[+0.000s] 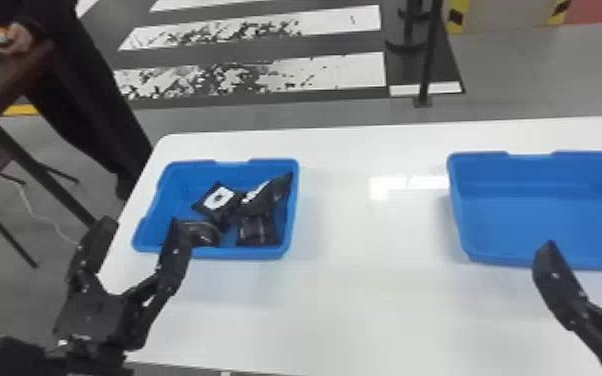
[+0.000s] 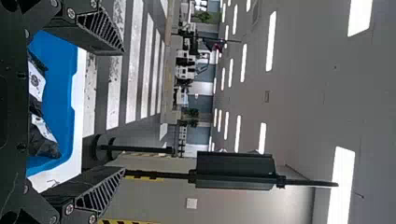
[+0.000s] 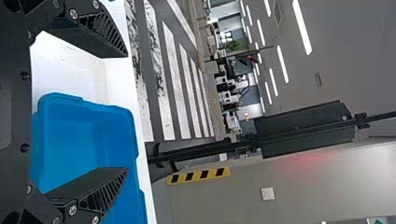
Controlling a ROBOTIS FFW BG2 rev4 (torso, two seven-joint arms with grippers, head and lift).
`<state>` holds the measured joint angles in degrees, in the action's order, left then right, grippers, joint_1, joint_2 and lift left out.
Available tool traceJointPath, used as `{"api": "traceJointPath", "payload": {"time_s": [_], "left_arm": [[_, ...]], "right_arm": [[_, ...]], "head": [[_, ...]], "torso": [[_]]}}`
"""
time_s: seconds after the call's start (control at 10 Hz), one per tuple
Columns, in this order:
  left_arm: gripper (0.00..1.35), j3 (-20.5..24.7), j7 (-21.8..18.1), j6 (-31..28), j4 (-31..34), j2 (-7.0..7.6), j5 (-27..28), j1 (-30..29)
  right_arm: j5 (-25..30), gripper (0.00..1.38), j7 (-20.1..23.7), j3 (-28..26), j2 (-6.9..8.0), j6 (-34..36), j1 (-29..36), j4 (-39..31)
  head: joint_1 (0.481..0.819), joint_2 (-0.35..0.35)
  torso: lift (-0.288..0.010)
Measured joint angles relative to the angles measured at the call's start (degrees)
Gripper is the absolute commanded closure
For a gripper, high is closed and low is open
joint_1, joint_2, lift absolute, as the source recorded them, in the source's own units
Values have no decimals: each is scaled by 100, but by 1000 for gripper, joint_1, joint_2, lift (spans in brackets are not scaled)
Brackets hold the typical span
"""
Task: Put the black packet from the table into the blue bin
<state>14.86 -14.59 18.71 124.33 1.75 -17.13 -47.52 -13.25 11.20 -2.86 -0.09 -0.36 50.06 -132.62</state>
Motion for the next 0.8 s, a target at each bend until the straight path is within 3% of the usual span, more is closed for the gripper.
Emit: {"api": "traceJointPath", "payload": {"time_s": [0.8], "left_arm": [[159,-12,0,28,-9,18,-43,-3]], "right_arm": [[-11,154,-3,0,0,-3,35,-16]], "head": [[695,182]], "torso": [[-110]]}}
